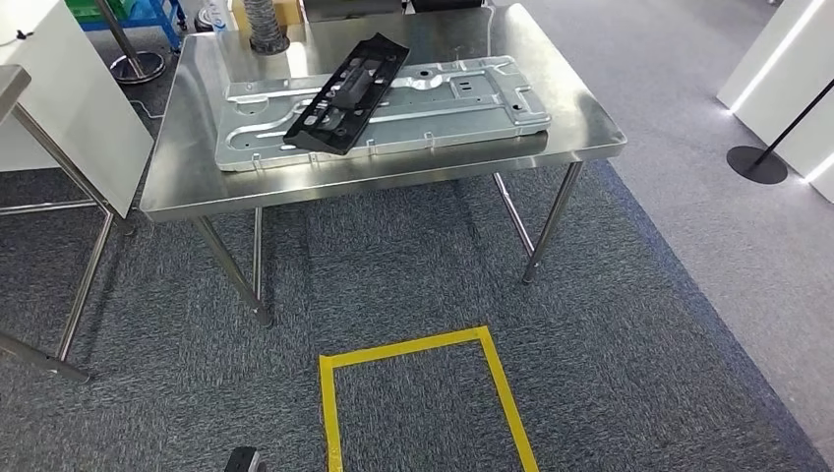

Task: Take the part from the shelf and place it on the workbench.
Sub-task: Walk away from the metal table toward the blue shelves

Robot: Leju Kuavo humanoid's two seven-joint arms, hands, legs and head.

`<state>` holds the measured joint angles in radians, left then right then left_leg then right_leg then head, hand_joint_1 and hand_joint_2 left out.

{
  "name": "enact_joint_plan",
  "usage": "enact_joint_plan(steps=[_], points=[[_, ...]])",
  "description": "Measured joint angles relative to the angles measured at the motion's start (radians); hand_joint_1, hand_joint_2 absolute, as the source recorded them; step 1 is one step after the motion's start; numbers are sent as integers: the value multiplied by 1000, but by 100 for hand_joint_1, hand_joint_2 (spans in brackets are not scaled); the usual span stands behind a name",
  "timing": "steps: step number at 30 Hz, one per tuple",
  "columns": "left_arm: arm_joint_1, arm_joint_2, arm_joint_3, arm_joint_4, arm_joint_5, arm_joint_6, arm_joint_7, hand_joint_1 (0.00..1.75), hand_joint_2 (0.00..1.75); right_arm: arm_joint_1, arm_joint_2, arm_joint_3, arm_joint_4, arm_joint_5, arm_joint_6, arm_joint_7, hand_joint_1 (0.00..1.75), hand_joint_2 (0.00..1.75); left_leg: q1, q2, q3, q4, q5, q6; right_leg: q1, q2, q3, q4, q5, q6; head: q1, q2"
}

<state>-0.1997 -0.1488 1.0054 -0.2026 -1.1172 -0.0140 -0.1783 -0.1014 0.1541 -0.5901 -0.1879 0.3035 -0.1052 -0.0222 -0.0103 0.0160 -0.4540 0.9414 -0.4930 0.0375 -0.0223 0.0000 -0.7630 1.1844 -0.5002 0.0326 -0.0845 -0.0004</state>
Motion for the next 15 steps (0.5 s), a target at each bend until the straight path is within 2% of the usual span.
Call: enact_joint_plan(steps=[1,2,3,4,5,6,7,8,9,11,12,13,15], points=[[1,0,-1,0,-1,-1,2,0,0,4,-2,3,0,2,-2,8,0,0,-2,2,-21,4,14,1,1,0,-6,70,-24,2,0,0],[1,0,-1,0,-2,-1,3,0,0,6,-3,6,0,3,-3,14,0,44,-4,4,-44,10,28,1,2,0,-3,121,-18,2,0,0],[2,0,-1,0,-2,-2,5,0,0,8,-4,8,0,2,-2,20,0,87,-6,7,-68,18,40,0,2,0,14,143,7,1,0,0],[2,0,-1,0,-2,-2,6,0,0,9,-6,10,0,0,0,26,0,131,-8,8,-93,27,52,-1,4,0,48,130,35,-3,0,0],[2,0,-1,0,-1,-3,6,0,0,9,-7,10,0,-2,2,30,0,175,-9,9,-116,38,63,-2,6,0,104,80,44,-9,0,0],[2,0,-1,0,-1,-3,6,0,0,9,-8,10,0,-3,4,34,0,175,-12,10,-135,48,71,-5,10,-1,176,-3,28,-16,0,0],[2,0,-1,0,0,-3,6,0,0,8,-8,11,-1,-4,5,37,0,175,-14,11,-149,57,80,-8,13,-3,242,-88,-2,-22,0,0],[3,0,-1,0,1,-3,6,0,0,9,-9,11,-1,-3,5,40,0,175,-15,12,-159,62,89,-12,16,-3,289,-155,-31,-25,0,0],[3,1,-1,0,3,-3,5,0,0,9,-9,12,-1,-3,6,43,0,175,-14,14,-165,64,99,-16,19,-3,312,-195,-47,-28,0,0],[6,2,-1,0,5,-3,5,0,0,13,-7,13,1,-3,6,49,0,175,-12,11,-177,68,107,-27,17,-5,301,-206,-34,-36,0,0],[9,2,-1,0,6,-2,4,0,0,14,-5,14,2,-3,5,50,0,175,-9,6,-186,83,85,-34,15,-7,290,-208,-21,-42,0,0],[12,2,-1,0,7,-2,4,0,0,15,-4,14,3,-3,4,52,0,175,-6,0,-198,115,44,-42,13,-9,277,-210,-8,-47,0,0],[18,2,-1,0,7,-1,4,0,0,15,-4,14,3,0,3,54,0,175,3,-7,-227,226,-62,-55,12,-10,245,-209,19,-52,0,0]])
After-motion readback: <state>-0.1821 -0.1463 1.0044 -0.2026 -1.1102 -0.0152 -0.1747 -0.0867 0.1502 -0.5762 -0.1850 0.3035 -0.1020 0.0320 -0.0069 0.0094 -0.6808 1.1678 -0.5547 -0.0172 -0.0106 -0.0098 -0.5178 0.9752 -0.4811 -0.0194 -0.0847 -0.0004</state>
